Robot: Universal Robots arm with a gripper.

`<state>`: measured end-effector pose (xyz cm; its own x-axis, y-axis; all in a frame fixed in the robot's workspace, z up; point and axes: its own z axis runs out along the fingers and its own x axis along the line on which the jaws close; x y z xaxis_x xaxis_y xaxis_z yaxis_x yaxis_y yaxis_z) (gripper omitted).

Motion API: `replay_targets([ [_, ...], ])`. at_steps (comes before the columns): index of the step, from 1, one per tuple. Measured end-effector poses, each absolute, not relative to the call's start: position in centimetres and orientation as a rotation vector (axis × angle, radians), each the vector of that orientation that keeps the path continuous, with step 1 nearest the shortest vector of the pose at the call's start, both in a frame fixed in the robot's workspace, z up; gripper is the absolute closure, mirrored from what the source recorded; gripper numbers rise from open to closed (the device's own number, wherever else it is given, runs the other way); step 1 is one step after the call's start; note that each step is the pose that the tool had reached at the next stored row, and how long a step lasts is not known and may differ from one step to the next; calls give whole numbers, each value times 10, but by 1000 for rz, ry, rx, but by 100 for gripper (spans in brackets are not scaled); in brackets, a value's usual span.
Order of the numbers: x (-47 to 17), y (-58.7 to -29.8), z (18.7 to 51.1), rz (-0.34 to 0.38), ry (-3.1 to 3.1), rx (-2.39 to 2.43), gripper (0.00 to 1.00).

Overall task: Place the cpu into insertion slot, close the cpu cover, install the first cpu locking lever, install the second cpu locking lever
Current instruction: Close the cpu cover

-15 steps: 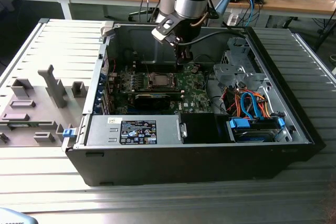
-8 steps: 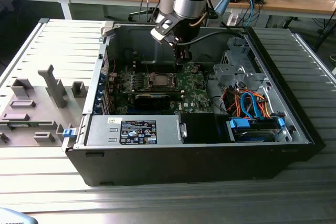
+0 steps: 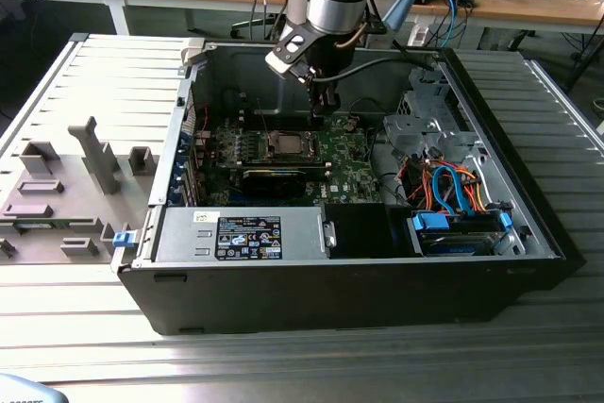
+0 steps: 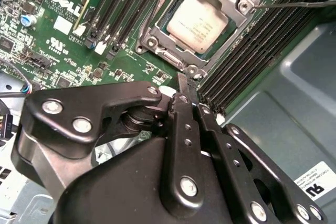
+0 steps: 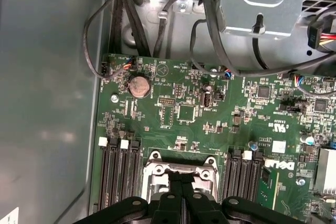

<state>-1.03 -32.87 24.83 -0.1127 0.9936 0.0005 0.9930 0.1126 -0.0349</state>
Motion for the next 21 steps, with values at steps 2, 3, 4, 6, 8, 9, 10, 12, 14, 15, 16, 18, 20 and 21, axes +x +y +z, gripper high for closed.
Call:
replay_targets([
  [2,-12,-329,248,40,-2325,-2077,89],
  [3,-12,-329,248,40,-2325,-2077,89],
  [4,-12,-329,248,40,-2326,-2077,89],
  [6,-12,-329,248,40,-2325,-2077,89],
  [8,-12,-329,248,40,-2325,-2077,89],
  [9,-12,-329,248,40,-2325,-2077,89],
  [10,-13,-329,248,40,-2325,-2077,89],
  [12,-14,-329,247,40,-2325,-2077,89],
  [14,-14,-329,247,40,-2325,-2077,89],
  [15,-15,-329,247,40,-2325,-2077,89],
  [16,-15,-329,247,40,-2325,-2077,89],
  [18,-16,-329,246,40,-2325,-2077,89],
  [20,-16,-329,246,40,-2325,-2077,89],
  [21,-17,-329,246,40,-2325,-2077,89],
])
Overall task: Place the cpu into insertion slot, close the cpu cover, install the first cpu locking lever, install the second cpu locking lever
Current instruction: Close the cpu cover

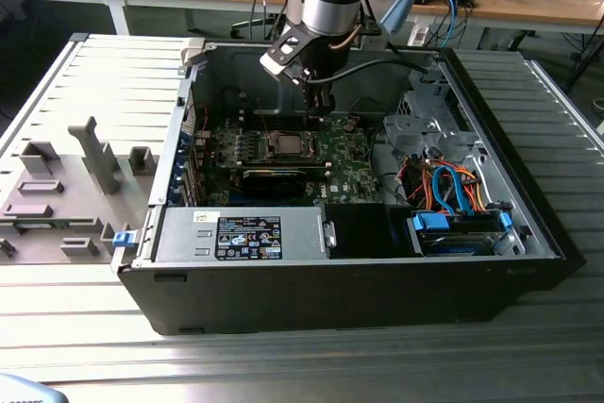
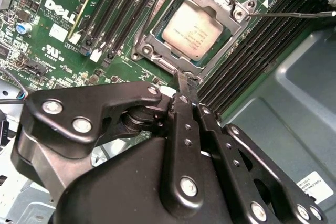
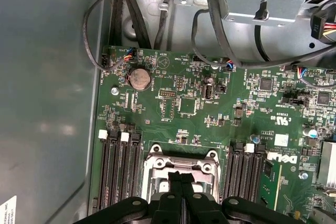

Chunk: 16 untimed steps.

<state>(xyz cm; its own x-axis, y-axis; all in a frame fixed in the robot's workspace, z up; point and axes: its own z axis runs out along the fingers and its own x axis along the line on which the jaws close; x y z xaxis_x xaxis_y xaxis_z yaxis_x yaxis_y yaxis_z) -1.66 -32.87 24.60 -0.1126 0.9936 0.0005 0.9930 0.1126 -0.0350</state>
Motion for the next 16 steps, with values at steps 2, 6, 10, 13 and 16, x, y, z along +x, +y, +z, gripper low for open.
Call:
replay_targets([
  [2,-17,-329,246,40,-2325,-2077,89],
  [6,-18,-329,245,40,-2325,-2077,89],
  [10,-18,-329,243,40,-2325,-2077,89],
  [13,-19,-329,243,40,-2325,-2077,89],
  [16,-19,-329,242,40,-2325,-2077,89],
])
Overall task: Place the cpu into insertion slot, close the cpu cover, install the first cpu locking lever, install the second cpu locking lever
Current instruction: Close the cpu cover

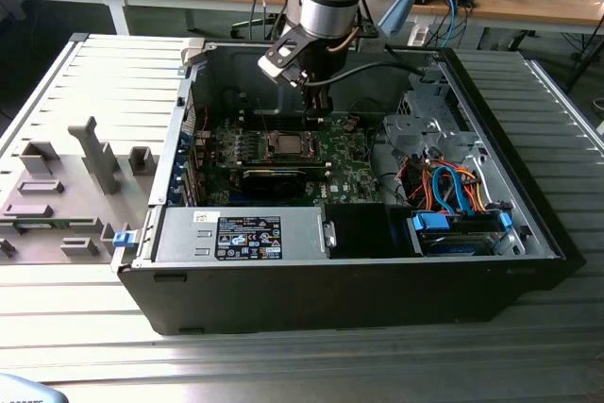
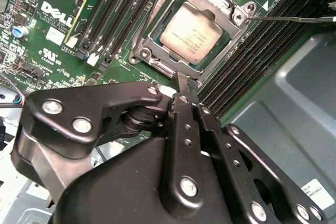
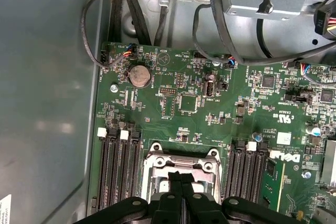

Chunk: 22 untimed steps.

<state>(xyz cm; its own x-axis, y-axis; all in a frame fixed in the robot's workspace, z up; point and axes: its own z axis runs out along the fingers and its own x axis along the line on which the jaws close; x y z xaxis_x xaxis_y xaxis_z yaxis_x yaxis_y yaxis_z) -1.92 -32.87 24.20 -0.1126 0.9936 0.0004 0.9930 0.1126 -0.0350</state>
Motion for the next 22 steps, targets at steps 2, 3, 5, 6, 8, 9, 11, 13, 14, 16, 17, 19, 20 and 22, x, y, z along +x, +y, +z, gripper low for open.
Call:
replay_targets([
  [2,-20,-329,242,40,-2325,-2077,89],
  [3,-20,-329,241,40,-2325,-2077,89],
  [5,-20,-329,241,40,-2325,-2077,89],
  [6,-21,-329,240,40,-2325,-2077,89],
  [8,-21,-329,240,40,-2325,-2077,89],
  [9,-21,-329,240,40,-2325,-2077,89],
  [11,-22,-329,240,40,-2325,-2077,89],
  [13,-23,-329,239,40,-2325,-2077,89],
  [14,-23,-329,239,40,-2325,-2077,89],
  [16,-23,-329,238,40,-2325,-2077,89],
  [17,-24,-329,238,40,-2325,-2077,89],
  [19,-24,-329,238,40,-2325,-2077,89],
  [20,-24,-329,238,40,-2325,-2077,89],
  [22,-25,-329,237,40,-2325,-2077,89],
])
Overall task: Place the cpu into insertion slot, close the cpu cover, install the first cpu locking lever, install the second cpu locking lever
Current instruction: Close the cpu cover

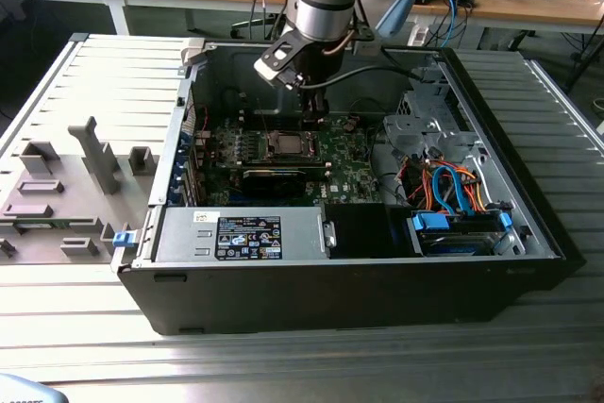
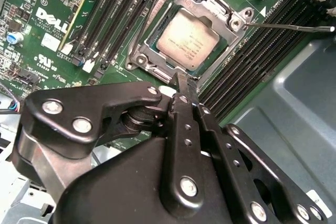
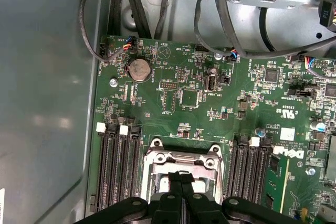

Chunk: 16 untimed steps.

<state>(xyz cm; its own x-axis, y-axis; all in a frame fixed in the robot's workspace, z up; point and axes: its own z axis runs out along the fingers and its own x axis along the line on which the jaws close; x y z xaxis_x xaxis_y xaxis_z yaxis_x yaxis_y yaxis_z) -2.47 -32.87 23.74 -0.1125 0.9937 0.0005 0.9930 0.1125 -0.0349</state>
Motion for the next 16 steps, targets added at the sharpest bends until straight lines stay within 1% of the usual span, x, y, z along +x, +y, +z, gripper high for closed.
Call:
replay_targets([
  [16,-32,-329,232,40,-2325,-2077,89],
])
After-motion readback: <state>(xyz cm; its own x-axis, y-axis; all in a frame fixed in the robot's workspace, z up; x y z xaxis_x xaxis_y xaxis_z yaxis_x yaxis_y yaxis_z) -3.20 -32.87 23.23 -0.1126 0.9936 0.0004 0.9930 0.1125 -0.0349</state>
